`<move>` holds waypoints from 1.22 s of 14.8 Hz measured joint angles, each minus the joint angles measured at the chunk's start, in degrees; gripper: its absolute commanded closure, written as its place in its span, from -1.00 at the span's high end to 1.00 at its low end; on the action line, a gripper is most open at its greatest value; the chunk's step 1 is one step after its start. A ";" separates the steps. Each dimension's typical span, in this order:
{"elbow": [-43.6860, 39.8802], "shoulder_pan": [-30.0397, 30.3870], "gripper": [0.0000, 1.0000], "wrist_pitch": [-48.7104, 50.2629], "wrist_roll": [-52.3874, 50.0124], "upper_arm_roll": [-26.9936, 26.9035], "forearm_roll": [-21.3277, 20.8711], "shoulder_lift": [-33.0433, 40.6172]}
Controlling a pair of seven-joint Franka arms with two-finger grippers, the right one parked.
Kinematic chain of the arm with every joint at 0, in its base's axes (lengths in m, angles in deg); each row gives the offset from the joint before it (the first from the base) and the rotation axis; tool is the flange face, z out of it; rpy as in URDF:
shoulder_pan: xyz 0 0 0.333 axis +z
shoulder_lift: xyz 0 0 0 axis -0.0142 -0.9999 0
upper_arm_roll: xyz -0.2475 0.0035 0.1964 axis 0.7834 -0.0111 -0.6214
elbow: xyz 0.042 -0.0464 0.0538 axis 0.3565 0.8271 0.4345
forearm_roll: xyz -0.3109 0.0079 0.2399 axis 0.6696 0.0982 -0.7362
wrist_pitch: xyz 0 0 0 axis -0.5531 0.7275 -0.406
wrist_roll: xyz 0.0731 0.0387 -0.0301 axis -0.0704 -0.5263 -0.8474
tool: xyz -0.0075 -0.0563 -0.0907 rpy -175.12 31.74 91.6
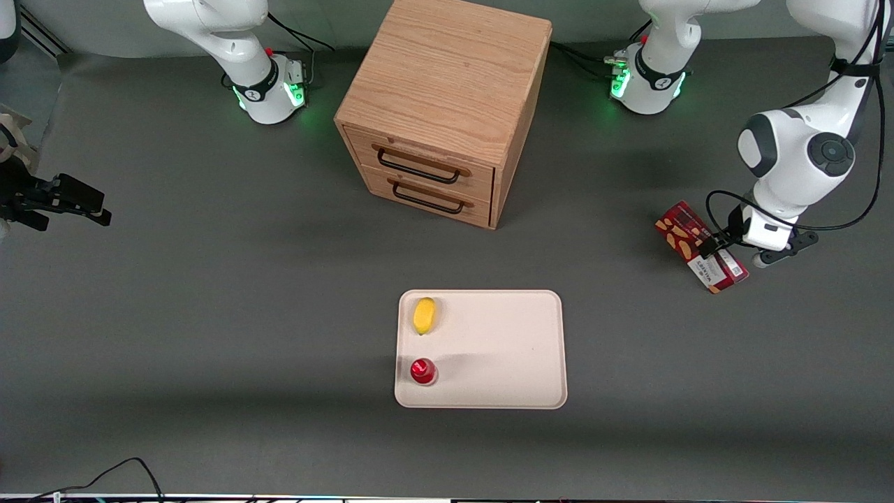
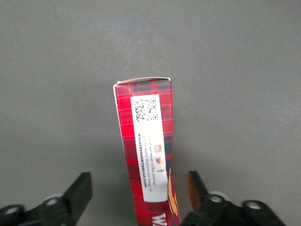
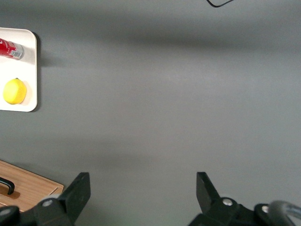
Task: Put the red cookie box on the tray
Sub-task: 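Lift the cookie box upright with the left gripper, then carry the held cookie box over the white tray beside the lemon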
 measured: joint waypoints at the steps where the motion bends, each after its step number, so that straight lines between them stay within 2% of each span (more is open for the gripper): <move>1: 0.20 0.00 -0.87 -1.03 0.00 0.03 0.00 -0.56; 2: 0.36 0.00 -1.00 -1.86 0.00 0.07 0.00 -1.10; 8: 0.00 -1.49 -1.00 -2.61 -0.02 0.67 0.01 -1.22; 10: -1.60 -1.86 -1.00 0.65 -0.05 1.74 0.01 0.42; 14: -13.25 -2.40 -1.00 23.06 -0.03 3.37 -1.04 5.99; 18: -35.11 -2.69 -1.00 52.50 0.10 3.70 -2.32 8.11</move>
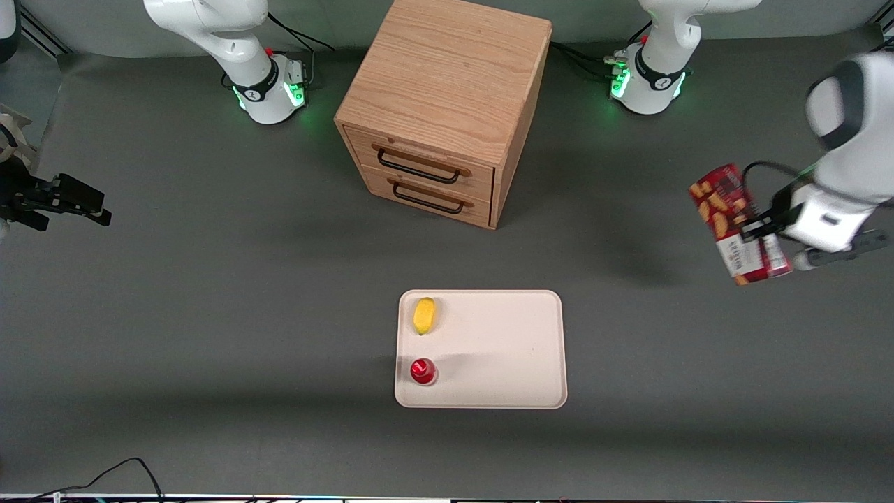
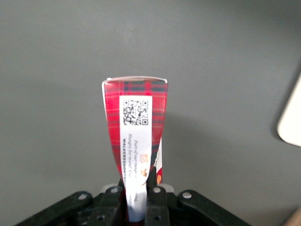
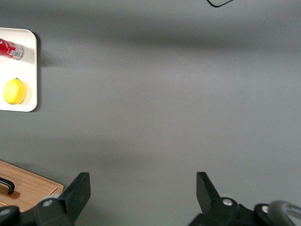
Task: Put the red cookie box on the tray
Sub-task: 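Carry the held cookie box over the white tray beside the lemon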
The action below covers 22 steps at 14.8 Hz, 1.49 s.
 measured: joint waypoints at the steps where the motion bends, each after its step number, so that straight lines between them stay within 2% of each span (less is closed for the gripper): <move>1: -4.82 -0.17 -1.00 5.43 0.00 0.20 -0.08 -0.09; 3: -11.61 -0.36 -1.00 12.15 0.00 1.15 -0.12 -0.37; 7: -18.03 -0.73 -1.00 14.82 -2.88 4.93 0.02 -3.17; 12: -27.90 -1.70 -1.00 15.08 -21.57 16.17 -0.16 -14.53; 14: -33.43 -3.36 -1.00 14.41 -29.49 20.69 -1.93 -21.22; 18: -44.23 -10.45 -1.00 9.44 -38.90 21.91 -5.07 -34.20; 22: -46.56 -11.70 -1.00 0.86 -39.50 21.75 -7.28 -41.64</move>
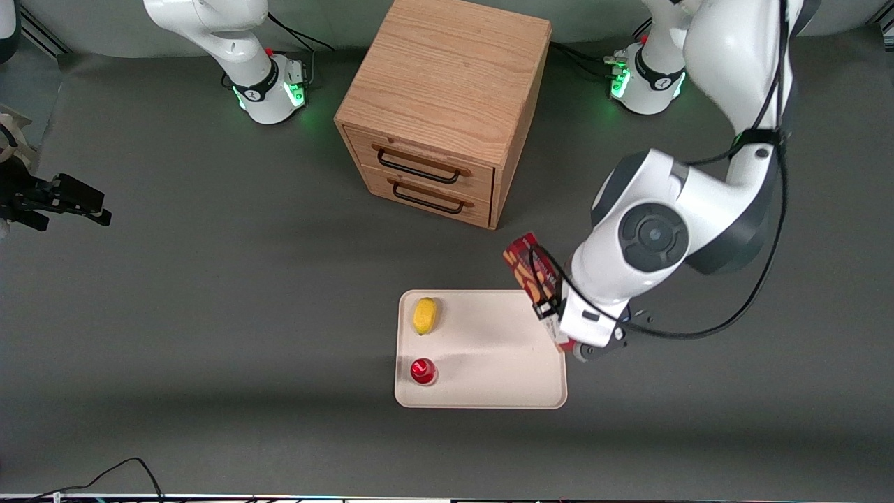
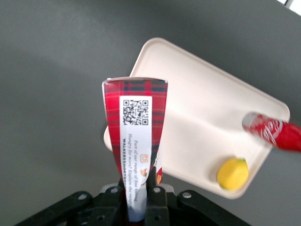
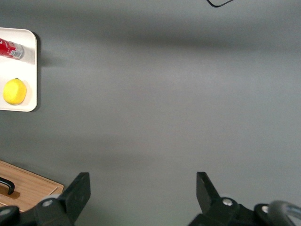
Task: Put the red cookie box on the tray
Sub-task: 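Carry the held cookie box over the white tray beside the lemon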
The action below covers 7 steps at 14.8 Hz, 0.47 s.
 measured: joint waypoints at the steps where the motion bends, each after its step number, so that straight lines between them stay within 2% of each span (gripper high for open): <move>1: 0.01 0.01 -1.00 -1.75 0.33 -0.04 -0.96 -1.23; 7: 3.52 -1.34 -1.00 -14.09 5.06 0.04 -6.74 -5.55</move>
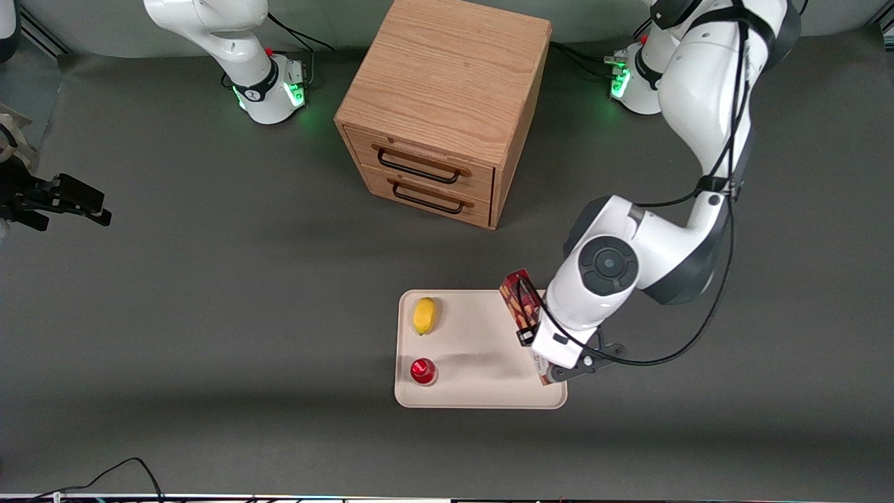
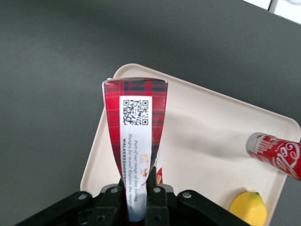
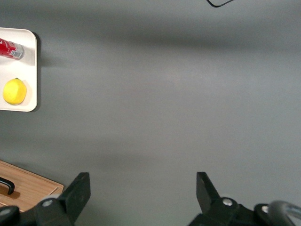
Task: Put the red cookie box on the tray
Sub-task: 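Carry the held cookie box over the white tray beside the lemon, then lower the cookie box onto the tray and open the left gripper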
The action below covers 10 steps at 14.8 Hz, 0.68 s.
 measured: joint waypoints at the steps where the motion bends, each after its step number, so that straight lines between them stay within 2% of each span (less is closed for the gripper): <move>1: 0.55 -0.21 -1.00 -1.30 0.39 0.00 -1.17 -0.69; 10: 7.40 -0.40 -1.00 -12.11 1.01 -0.59 -7.63 -2.88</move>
